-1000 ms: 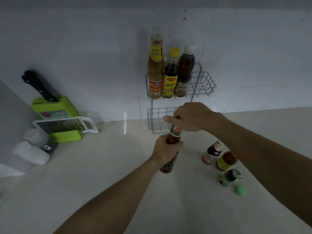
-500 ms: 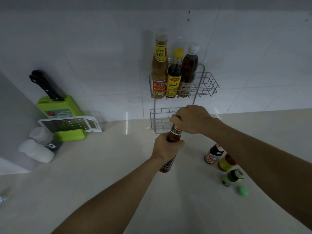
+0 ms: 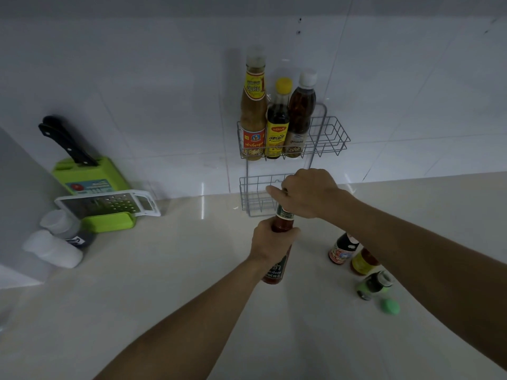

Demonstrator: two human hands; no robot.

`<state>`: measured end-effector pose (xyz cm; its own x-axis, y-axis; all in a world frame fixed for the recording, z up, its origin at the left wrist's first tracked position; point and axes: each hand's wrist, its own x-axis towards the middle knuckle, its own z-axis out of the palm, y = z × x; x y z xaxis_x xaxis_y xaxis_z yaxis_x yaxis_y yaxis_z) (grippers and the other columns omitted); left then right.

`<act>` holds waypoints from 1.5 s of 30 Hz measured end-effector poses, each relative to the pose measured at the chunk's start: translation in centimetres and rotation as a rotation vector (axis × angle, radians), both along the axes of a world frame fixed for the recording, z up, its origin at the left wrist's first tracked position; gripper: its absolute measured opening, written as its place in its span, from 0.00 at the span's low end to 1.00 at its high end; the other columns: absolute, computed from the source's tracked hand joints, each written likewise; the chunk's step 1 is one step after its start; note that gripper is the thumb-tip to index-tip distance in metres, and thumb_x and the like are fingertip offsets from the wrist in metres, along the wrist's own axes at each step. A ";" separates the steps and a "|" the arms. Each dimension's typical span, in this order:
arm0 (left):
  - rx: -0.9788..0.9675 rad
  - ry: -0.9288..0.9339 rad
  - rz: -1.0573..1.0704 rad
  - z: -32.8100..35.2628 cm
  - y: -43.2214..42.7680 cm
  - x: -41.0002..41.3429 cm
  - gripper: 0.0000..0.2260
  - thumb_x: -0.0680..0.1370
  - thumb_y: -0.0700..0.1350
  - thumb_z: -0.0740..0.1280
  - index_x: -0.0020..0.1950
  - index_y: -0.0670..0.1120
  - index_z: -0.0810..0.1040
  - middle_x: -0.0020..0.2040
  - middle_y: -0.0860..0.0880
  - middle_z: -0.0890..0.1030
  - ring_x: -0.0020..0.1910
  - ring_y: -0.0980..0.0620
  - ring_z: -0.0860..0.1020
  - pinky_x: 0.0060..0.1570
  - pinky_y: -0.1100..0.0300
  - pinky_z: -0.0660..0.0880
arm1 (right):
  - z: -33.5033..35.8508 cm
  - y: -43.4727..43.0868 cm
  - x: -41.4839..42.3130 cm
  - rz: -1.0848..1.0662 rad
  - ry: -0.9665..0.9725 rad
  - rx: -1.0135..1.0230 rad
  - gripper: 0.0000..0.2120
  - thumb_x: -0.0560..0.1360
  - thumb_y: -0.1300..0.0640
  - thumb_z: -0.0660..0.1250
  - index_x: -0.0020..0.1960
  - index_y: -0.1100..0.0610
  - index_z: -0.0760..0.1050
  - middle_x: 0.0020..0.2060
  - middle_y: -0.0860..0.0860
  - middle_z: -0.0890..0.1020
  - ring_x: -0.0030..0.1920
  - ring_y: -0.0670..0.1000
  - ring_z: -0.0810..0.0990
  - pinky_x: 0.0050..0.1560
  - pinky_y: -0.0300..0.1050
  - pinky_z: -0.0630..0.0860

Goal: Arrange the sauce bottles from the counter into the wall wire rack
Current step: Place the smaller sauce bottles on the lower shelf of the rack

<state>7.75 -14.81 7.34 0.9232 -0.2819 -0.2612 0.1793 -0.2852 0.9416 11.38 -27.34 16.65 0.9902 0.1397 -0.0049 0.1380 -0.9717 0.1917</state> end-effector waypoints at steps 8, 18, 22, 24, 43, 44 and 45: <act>0.095 -0.002 -0.061 -0.4 0.1 -0.6 0.07 0.66 0.50 0.71 0.35 0.48 0.77 0.31 0.48 0.81 0.30 0.51 0.80 0.39 0.53 0.81 | 0.3 0.4 -0.7 -0.178 0.215 -0.077 0.34 0.80 0.33 0.42 0.54 0.57 0.76 0.45 0.55 0.79 0.44 0.55 0.77 0.43 0.48 0.72; 0.135 -0.070 0.053 -0.6 0.0 -0.5 0.07 0.65 0.52 0.70 0.34 0.50 0.76 0.28 0.51 0.79 0.28 0.52 0.77 0.36 0.52 0.80 | -0.2 0.9 -1.2 -0.228 0.090 0.163 0.23 0.81 0.42 0.50 0.53 0.59 0.75 0.44 0.57 0.77 0.44 0.59 0.75 0.44 0.49 0.75; 0.103 -0.046 0.060 -0.9 0.1 -0.4 0.08 0.66 0.51 0.70 0.37 0.47 0.78 0.32 0.48 0.81 0.29 0.51 0.79 0.37 0.50 0.81 | -0.8 0.7 -1.3 -0.250 0.124 0.368 0.28 0.79 0.35 0.52 0.47 0.59 0.76 0.44 0.56 0.80 0.44 0.56 0.78 0.47 0.50 0.79; 0.066 -0.017 0.074 -1.0 0.2 0.1 0.08 0.67 0.50 0.71 0.40 0.47 0.79 0.35 0.46 0.83 0.33 0.49 0.81 0.40 0.49 0.81 | -1.3 0.6 -1.9 -0.325 0.177 0.729 0.33 0.75 0.28 0.56 0.45 0.59 0.79 0.42 0.54 0.82 0.44 0.53 0.81 0.46 0.48 0.79; -0.044 0.057 0.175 -4.5 2.3 7.9 0.17 0.79 0.38 0.58 0.67 0.37 0.70 0.61 0.43 0.71 0.60 0.45 0.71 0.59 0.54 0.73 | -5.2 -0.2 0.3 -0.182 -0.087 1.059 0.17 0.77 0.56 0.71 0.63 0.58 0.74 0.55 0.53 0.82 0.55 0.52 0.80 0.59 0.46 0.77; -0.009 0.086 0.192 -4.5 2.3 8.6 0.18 0.80 0.39 0.57 0.71 0.40 0.68 0.66 0.44 0.68 0.64 0.44 0.70 0.64 0.52 0.70 | -5.1 -0.3 0.9 -0.162 -0.128 1.063 0.16 0.77 0.56 0.71 0.62 0.58 0.74 0.54 0.53 0.82 0.54 0.53 0.81 0.58 0.48 0.78; 0.022 0.117 0.197 -4.5 2.3 9.3 0.20 0.81 0.41 0.56 0.74 0.40 0.66 0.69 0.45 0.66 0.66 0.43 0.69 0.66 0.50 0.67 | -5.0 -0.4 1.5 -0.135 -0.158 1.069 0.15 0.76 0.57 0.71 0.62 0.58 0.74 0.53 0.52 0.82 0.53 0.53 0.81 0.56 0.49 0.79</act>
